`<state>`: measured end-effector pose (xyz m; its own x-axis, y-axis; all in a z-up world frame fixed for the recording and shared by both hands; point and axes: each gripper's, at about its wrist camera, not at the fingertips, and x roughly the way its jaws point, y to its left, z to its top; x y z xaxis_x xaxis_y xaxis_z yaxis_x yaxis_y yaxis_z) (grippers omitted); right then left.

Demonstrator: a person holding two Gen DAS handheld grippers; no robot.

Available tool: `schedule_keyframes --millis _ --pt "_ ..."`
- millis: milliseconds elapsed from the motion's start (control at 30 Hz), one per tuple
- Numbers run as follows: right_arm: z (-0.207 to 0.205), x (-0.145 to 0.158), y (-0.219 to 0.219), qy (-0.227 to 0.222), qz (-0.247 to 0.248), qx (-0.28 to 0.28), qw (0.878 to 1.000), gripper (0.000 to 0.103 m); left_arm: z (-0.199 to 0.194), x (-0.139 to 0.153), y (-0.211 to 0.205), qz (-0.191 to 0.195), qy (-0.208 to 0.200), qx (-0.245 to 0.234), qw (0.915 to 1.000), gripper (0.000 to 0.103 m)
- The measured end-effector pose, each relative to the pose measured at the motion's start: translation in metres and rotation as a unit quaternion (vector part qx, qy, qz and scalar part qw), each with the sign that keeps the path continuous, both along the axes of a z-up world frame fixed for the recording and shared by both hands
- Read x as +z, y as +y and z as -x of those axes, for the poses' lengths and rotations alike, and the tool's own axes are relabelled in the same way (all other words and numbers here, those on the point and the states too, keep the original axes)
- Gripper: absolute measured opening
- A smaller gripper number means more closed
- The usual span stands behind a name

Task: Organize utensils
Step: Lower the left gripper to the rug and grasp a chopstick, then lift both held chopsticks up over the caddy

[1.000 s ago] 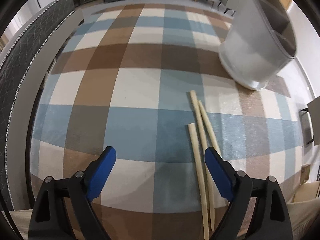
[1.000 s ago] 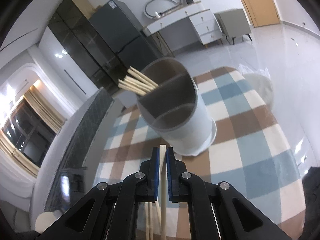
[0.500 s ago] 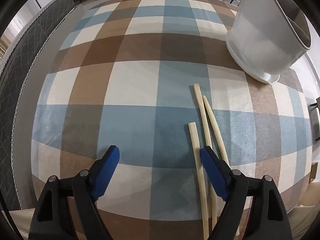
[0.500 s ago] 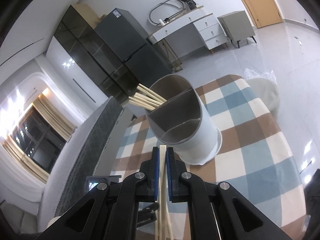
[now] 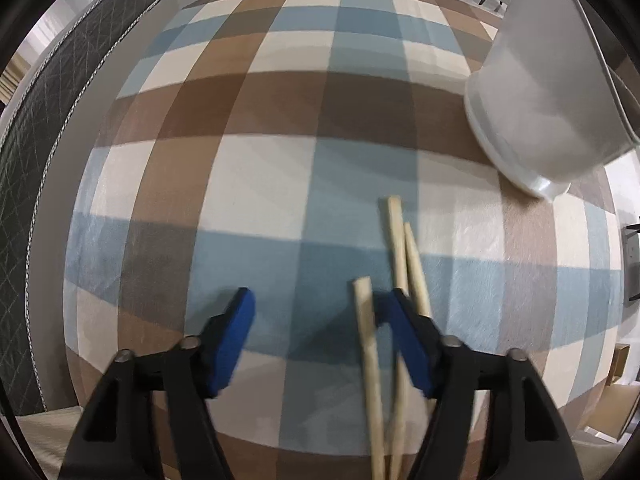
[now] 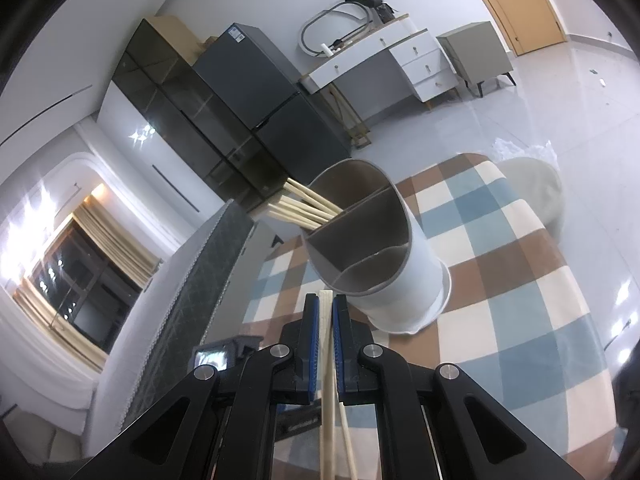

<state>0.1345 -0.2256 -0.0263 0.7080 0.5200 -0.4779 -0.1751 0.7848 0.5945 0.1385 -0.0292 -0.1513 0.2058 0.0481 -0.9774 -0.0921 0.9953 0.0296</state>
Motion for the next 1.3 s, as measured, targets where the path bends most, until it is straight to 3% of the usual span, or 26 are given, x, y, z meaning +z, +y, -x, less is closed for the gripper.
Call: schedule_keyframes --millis 133,200,400,900,1167,1267,1300 --pt "0.000 0.001 -0.001 -0.002 0.005 -0.003 1.000 0.006 -0.010 0.003 -0.020 0.009 0.004 -0.021 0.9997 0.009" --pt "0.001 0.000 -0.001 -0.001 0.010 -0.004 1.000 0.006 -0.011 0.003 -0.028 0.001 0.004 -0.029 0.9996 0.004" --pt "0.008 -0.001 0.001 -0.001 0.040 -0.009 0.999 0.006 -0.011 0.005 -0.029 0.019 0.004 -0.013 0.9997 0.002" --pt "0.058 0.014 0.006 -0.031 0.077 -0.034 0.996 0.006 0.024 0.098 0.011 0.107 -0.123 -0.009 0.9866 0.002" --pt "0.065 0.026 0.018 -0.054 0.090 -0.027 0.994 0.006 0.041 0.131 0.022 0.118 -0.175 -0.029 0.9771 0.002" --pt "0.068 0.034 0.020 -0.072 0.107 -0.035 0.991 0.006 0.043 0.136 0.013 0.089 -0.186 -0.057 0.9768 0.002" --pt "0.068 0.036 0.021 -0.079 0.114 -0.041 0.989 0.006 0.041 0.134 0.013 0.097 -0.182 -0.059 0.9768 0.002"
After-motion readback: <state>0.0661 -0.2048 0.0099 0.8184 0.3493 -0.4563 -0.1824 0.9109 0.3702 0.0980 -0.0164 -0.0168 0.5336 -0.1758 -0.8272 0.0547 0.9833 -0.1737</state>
